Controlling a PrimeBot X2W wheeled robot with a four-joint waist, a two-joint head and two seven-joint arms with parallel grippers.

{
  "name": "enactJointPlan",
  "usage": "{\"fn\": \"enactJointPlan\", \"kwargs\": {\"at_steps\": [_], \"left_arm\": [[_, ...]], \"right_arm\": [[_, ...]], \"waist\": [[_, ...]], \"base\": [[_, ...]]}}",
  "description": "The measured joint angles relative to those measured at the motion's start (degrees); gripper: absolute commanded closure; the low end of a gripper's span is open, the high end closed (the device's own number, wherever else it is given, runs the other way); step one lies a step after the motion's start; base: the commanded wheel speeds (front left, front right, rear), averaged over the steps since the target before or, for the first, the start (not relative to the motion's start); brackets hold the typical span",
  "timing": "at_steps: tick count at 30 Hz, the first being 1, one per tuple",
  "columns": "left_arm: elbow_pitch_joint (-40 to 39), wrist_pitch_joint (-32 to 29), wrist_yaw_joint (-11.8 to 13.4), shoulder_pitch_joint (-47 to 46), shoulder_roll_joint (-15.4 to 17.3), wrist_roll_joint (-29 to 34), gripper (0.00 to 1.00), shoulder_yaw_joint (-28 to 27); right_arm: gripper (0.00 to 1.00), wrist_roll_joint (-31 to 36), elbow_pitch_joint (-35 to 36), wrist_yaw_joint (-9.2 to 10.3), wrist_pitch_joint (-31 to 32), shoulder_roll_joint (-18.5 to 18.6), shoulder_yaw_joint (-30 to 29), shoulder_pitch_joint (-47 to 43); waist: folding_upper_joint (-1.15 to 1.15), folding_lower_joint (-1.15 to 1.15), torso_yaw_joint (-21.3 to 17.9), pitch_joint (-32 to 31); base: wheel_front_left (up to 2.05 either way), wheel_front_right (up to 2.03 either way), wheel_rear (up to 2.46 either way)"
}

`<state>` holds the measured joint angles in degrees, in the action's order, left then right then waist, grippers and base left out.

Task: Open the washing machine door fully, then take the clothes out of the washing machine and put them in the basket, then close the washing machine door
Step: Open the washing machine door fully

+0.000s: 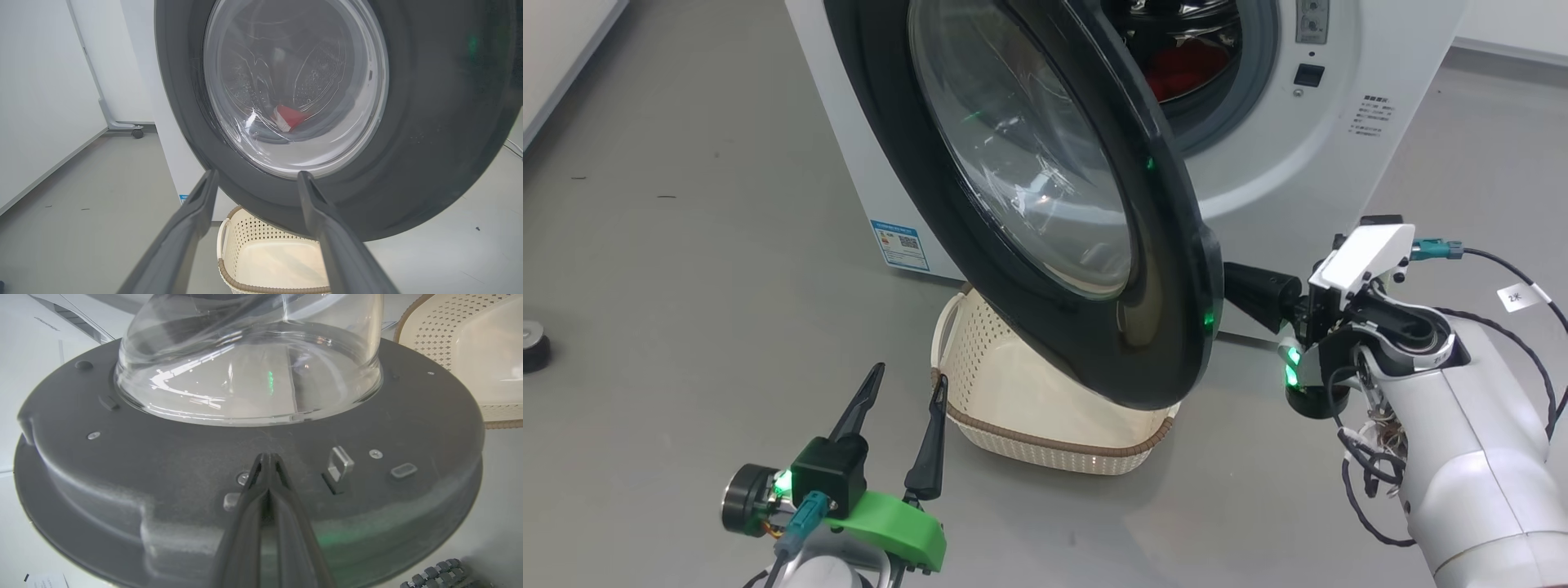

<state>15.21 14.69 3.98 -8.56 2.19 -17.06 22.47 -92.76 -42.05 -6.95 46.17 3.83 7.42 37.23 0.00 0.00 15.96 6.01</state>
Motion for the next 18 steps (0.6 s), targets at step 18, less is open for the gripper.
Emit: {"fn": "enactJointPlan", "kwargs": {"at_steps": [18], "left_arm": [[0.08, 0.00, -0.01, 1.41, 0.11, 0.00, 0.00, -0.02]], "right_arm": [[1.00, -10.34, 11.48, -0.01, -0.08, -0.13, 13.76, -6.49]], "waist": [[0.00, 0.00, 3.37, -1.12]], "base": [[0.00, 0.00, 0.00]]}}
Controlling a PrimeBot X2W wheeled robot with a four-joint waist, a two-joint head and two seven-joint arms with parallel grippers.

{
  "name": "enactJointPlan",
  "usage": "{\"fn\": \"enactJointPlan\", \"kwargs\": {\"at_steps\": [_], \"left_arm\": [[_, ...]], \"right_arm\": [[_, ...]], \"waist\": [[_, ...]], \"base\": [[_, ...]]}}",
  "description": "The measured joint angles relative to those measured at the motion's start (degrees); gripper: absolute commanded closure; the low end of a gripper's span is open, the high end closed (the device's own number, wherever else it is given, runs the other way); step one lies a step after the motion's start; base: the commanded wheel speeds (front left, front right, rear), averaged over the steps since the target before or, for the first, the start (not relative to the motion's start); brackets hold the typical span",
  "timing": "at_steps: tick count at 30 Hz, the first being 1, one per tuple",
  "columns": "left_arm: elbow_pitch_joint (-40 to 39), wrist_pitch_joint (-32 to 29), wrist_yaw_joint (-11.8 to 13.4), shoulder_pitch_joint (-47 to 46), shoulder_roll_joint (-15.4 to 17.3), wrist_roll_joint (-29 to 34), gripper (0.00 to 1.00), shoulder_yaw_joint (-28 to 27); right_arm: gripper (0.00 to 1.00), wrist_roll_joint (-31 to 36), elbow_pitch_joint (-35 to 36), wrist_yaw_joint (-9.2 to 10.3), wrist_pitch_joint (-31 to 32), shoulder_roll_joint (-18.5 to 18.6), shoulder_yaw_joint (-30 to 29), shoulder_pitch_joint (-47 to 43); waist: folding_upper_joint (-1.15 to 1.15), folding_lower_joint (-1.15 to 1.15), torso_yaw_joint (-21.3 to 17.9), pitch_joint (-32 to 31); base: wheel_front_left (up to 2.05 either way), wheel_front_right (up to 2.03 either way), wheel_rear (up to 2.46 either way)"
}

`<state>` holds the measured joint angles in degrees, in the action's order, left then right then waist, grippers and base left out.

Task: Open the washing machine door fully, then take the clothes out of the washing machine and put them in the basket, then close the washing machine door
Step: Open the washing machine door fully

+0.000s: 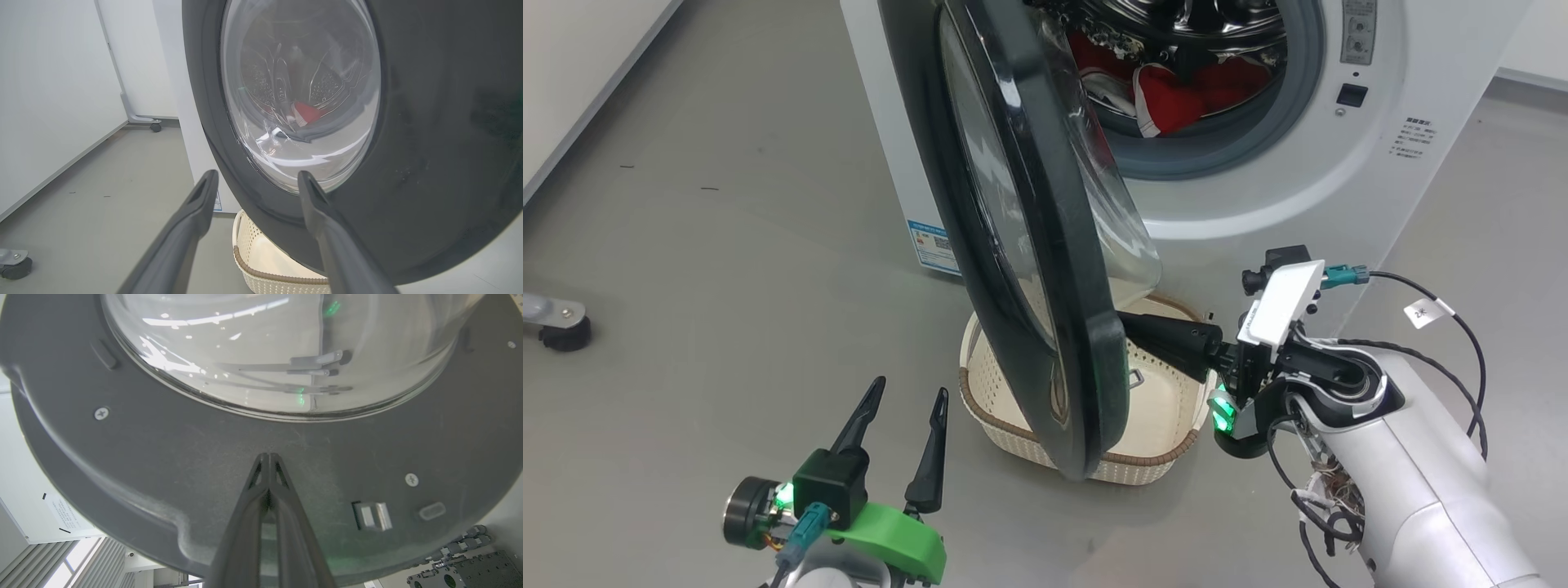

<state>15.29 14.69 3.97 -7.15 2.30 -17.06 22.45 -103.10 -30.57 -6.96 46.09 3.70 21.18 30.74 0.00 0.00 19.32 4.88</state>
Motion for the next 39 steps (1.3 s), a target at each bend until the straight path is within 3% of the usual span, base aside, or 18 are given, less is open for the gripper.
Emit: {"fn": "enactJointPlan", "kwargs": {"at_steps": [20, 27, 35, 36, 38, 39], "left_arm": [[-0.08, 0.00, 0.02, 0.21, 0.02, -0.02, 0.00, -0.57], [-0.38, 0.00, 0.04, 0.32, 0.02, -0.02, 0.00, -0.89], [-0.33, 0.00, 0.34, 1.26, 0.04, -0.02, 0.00, -1.58], [-0.32, 0.00, 0.34, 1.28, 0.04, -0.02, 0.00, -1.59], [-0.31, 0.00, 0.35, 1.30, 0.05, -0.02, 0.00, -1.71], [-0.30, 0.00, 0.35, 1.30, 0.04, -0.02, 0.00, -1.76]], "right_arm": [[1.00, -2.79, 6.71, 0.00, -6.69, 0.00, 10.67, -2.70], [1.00, -3.92, 8.39, 0.00, -10.02, -0.05, 10.21, -3.49], [1.00, -5.71, 12.44, 0.00, -16.33, -0.11, 4.93, -6.47], [0.73, -5.70, 13.01, 0.00, -17.33, -0.11, 4.04, -6.89], [0.00, -5.15, 14.49, 0.00, -20.91, -0.18, 1.10, -8.72], [0.00, -4.83, 14.89, 0.00, -22.04, -0.18, 0.23, -9.54]], "waist": [[0.00, 0.00, 3.68, -0.12], [0.00, 0.00, 3.67, -0.14], [0.00, 0.00, 3.05, -0.44], [0.00, 0.00, 2.97, -0.48], [0.00, 0.00, 2.72, -0.62], [0.00, 0.00, 2.62, -0.68]], "base": [[0.00, 0.00, 0.00], [0.00, 0.00, 0.00], [0.00, 0.00, 0.00], [0.00, 0.00, 0.00], [0.00, 0.00, 0.00], [0.00, 0.00, 0.00]]}}
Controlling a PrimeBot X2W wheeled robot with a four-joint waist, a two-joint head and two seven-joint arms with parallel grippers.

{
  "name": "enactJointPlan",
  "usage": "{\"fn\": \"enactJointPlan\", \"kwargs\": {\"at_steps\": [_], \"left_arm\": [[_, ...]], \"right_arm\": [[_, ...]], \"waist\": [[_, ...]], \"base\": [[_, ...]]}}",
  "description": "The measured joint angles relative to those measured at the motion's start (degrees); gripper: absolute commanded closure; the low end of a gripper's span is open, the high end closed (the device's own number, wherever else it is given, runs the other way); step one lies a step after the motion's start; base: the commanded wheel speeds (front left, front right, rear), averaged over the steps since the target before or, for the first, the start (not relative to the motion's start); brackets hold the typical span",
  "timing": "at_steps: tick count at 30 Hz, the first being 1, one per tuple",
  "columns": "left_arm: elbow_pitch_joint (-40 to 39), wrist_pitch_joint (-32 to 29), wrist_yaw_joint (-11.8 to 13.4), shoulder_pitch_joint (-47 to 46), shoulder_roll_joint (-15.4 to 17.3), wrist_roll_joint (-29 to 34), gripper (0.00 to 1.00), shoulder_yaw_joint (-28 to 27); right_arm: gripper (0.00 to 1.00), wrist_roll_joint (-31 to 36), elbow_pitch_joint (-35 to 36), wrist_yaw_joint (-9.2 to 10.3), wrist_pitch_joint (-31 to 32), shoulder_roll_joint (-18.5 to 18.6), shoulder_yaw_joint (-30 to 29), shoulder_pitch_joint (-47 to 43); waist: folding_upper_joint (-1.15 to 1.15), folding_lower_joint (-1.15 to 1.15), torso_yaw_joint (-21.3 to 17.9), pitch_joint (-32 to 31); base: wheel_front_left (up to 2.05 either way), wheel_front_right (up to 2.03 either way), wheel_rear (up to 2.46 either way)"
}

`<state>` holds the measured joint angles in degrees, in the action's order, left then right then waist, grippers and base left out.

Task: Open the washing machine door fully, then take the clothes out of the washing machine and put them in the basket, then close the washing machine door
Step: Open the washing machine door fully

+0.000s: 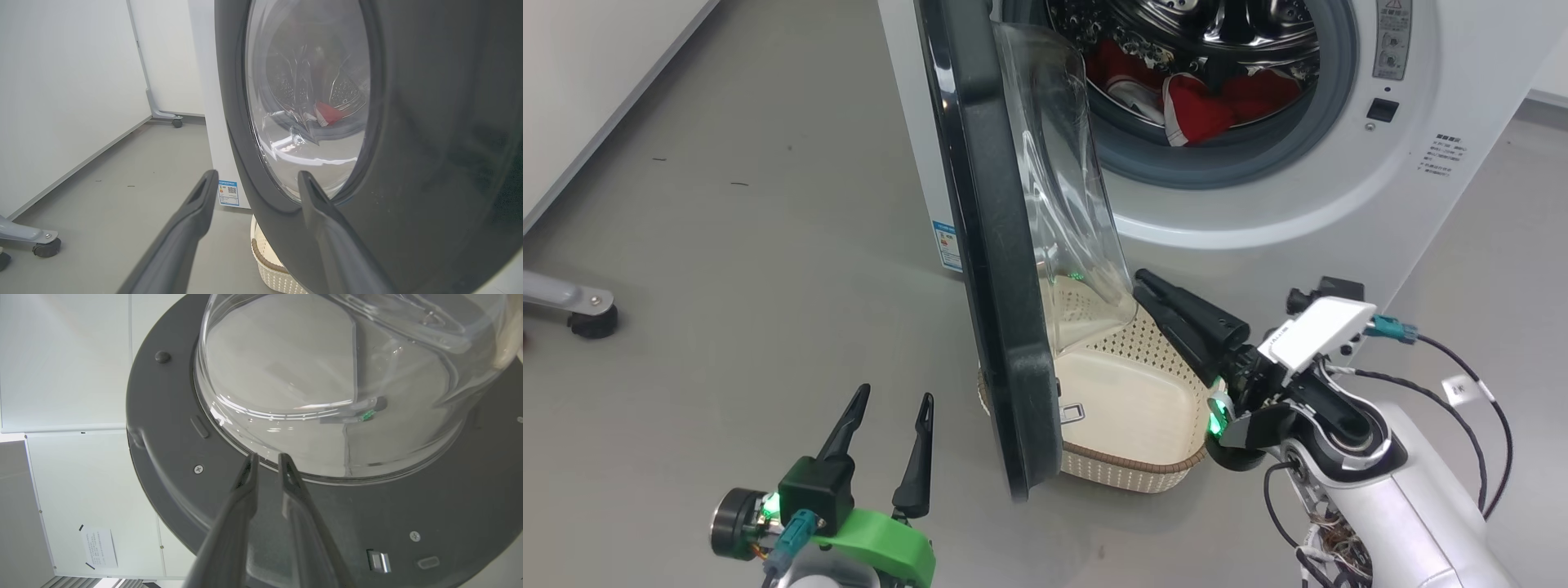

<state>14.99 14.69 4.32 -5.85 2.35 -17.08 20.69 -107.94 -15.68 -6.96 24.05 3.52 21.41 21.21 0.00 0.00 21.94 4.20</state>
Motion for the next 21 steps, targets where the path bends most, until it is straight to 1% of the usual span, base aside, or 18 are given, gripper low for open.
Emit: {"fn": "enactJointPlan", "kwargs": {"at_steps": [7, 10, 11, 16, 21], "left_arm": [[0.10, 0.00, 0.25, 0.07, 0.01, -0.08, 0.00, -0.27], [0.13, 0.00, 0.26, 0.12, 0.01, -0.14, 0.00, -0.54], [0.13, 0.00, 0.26, 0.12, 0.01, -0.14, 0.00, -0.54], [-0.04, 0.00, 0.46, 0.29, 0.02, -0.59, 0.00, -1.41], [0.01, 0.00, 0.46, 0.30, 0.03, -0.59, 0.00, -1.24]], "right_arm": [[0.00, 5.12, 1.96, 0.00, -7.14, -0.04, -3.97, -6.56], [0.00, 9.75, 2.78, 0.00, -10.67, 1.22, -4.58, -8.31], [0.00, 9.75, 2.78, 0.00, -10.67, 1.22, -4.58, -8.31], [0.00, 19.51, 4.50, 0.00, -16.89, 4.90, -4.72, -9.67], [0.00, 32.34, 5.87, 0.00, -24.90, 10.11, -4.59, -10.92]], "waist": [[0.00, 0.00, -0.83, -0.48], [0.00, 0.00, -1.18, -0.61], [0.00, 0.00, -1.18, -0.61], [0.00, 0.00, -2.17, -0.58], [0.00, 0.00, -2.69, -0.48]], "base": [[0.00, 0.00, 0.00], [0.00, 0.00, 0.00], [0.00, 0.00, 0.00], [0.00, 0.00, 0.00], [0.00, 0.00, 0.00]]}}
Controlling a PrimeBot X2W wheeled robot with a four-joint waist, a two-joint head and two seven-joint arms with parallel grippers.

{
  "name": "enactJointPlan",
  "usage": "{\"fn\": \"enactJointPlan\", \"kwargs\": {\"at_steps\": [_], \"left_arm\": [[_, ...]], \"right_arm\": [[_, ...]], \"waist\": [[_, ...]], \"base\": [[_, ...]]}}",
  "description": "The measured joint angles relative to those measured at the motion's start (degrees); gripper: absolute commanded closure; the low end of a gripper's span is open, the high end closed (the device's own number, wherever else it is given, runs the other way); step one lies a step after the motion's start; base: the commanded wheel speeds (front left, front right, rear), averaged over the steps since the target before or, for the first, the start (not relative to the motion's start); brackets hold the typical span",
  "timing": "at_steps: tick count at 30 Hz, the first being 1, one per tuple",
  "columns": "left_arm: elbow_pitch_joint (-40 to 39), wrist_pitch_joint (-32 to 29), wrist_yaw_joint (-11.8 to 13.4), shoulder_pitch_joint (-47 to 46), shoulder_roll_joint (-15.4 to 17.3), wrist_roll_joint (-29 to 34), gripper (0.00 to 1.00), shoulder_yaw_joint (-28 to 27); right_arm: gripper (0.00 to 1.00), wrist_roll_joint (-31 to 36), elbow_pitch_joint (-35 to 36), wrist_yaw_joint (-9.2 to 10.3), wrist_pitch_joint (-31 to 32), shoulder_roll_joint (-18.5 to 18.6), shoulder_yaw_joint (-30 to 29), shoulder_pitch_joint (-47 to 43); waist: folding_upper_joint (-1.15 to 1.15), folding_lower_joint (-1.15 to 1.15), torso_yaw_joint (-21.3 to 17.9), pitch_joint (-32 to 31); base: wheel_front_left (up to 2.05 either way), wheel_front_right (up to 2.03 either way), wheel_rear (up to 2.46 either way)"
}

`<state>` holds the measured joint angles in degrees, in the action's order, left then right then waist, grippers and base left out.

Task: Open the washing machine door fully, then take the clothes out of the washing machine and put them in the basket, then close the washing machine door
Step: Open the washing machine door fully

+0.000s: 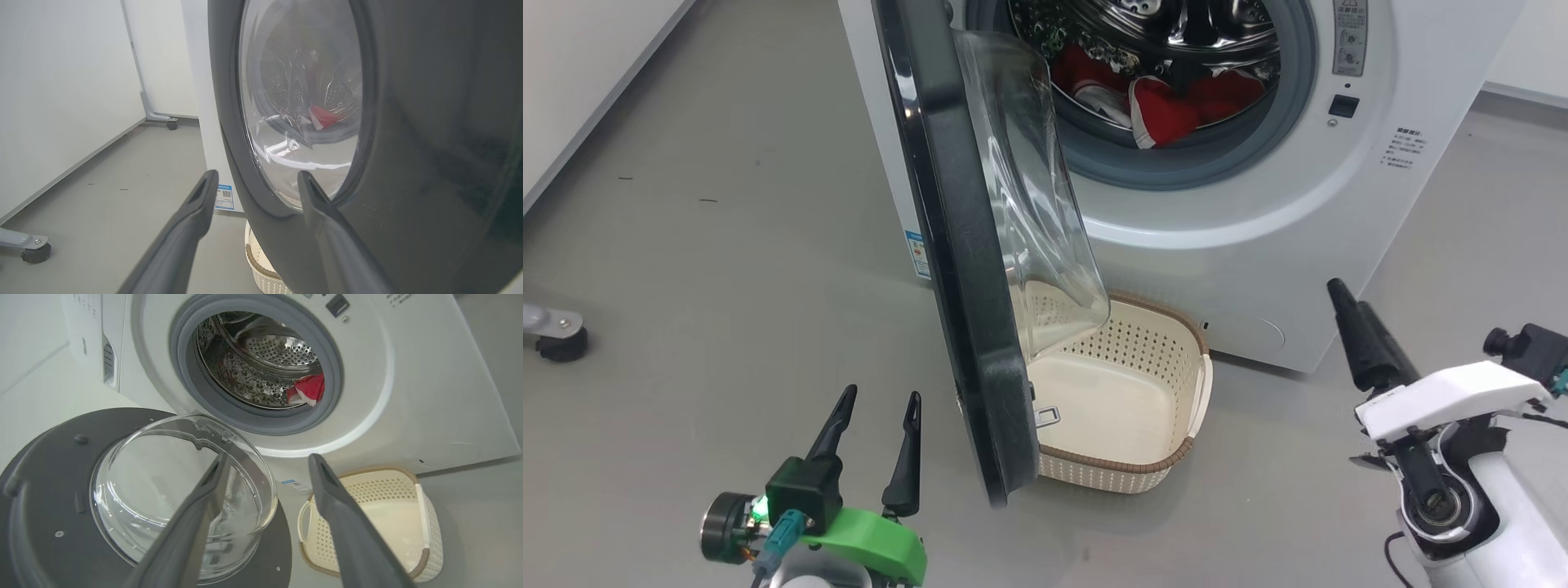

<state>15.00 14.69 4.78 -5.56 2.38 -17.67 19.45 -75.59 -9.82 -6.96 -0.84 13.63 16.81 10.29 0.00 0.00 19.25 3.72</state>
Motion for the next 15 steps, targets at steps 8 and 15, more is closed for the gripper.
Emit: {"fn": "enactJointPlan", "kwargs": {"at_steps": [8, 15], "left_arm": [[0.32, 0.00, 0.01, 0.00, 0.00, 0.00, 0.00, 0.02], [0.59, 0.00, 0.01, 0.00, 0.00, 0.00, 0.00, 0.08]], "right_arm": [[0.00, 25.66, 0.58, -0.02, -15.15, 7.71, 4.00, 0.07], [0.00, 38.53, -0.57, 4.10, -14.82, 7.70, 5.17, -0.52]], "waist": [[0.00, 0.00, -0.33, 0.04], [0.00, 0.00, -0.33, -0.02]], "base": [[0.00, 0.00, 0.00], [0.00, 0.00, 0.00]]}}
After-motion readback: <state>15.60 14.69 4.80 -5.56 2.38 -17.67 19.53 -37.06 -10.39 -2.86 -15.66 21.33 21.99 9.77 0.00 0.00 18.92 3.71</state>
